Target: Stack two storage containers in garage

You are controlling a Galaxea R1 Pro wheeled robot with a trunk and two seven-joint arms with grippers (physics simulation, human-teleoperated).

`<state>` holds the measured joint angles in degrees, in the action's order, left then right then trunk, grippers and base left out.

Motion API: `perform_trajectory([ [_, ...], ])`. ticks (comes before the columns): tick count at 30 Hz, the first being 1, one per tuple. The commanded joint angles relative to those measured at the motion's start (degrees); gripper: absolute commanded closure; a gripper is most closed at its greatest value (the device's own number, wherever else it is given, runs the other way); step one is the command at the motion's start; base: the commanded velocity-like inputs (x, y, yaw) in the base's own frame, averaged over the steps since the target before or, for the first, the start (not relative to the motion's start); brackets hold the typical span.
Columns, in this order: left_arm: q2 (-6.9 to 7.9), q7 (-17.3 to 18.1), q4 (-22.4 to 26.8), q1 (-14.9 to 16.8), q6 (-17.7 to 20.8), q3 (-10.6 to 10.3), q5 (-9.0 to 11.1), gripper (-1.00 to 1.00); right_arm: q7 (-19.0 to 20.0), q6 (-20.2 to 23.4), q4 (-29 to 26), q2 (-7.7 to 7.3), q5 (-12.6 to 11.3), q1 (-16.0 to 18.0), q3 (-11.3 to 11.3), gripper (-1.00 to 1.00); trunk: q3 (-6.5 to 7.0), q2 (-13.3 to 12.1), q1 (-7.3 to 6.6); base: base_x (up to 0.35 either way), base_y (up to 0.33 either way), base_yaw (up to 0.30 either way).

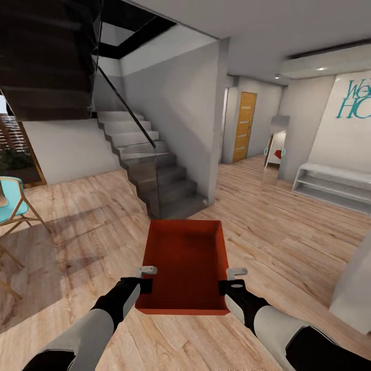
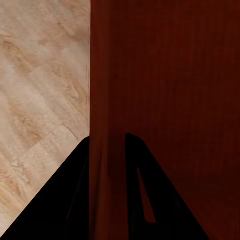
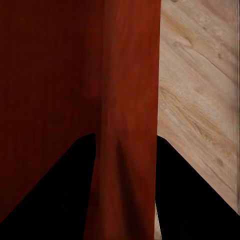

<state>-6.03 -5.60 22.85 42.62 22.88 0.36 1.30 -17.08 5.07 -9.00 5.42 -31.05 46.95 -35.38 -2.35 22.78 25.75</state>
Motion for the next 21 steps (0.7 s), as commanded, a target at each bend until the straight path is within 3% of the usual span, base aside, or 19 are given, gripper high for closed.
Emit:
perform_trajectory([
  [1, -0.04, -0.47, 0.09, 0.0, 0.36, -0.01, 0.19, 1.0, -0.36, 0.46, -0.32, 0.03, -0.24, 0.07, -0.04, 1.0, -0.13, 0.14, 0.04, 0.0, 0.0, -0.288],
  [21, -0.04, -0.47, 0.09, 0.0, 0.36, -0.01, 0.19, 1.0, -0.34, 0.46, -0.32, 0.03, -0.24, 0.07, -0.04, 1.0, -0.13, 0.14, 0.04, 0.0, 0.0, -0.288],
])
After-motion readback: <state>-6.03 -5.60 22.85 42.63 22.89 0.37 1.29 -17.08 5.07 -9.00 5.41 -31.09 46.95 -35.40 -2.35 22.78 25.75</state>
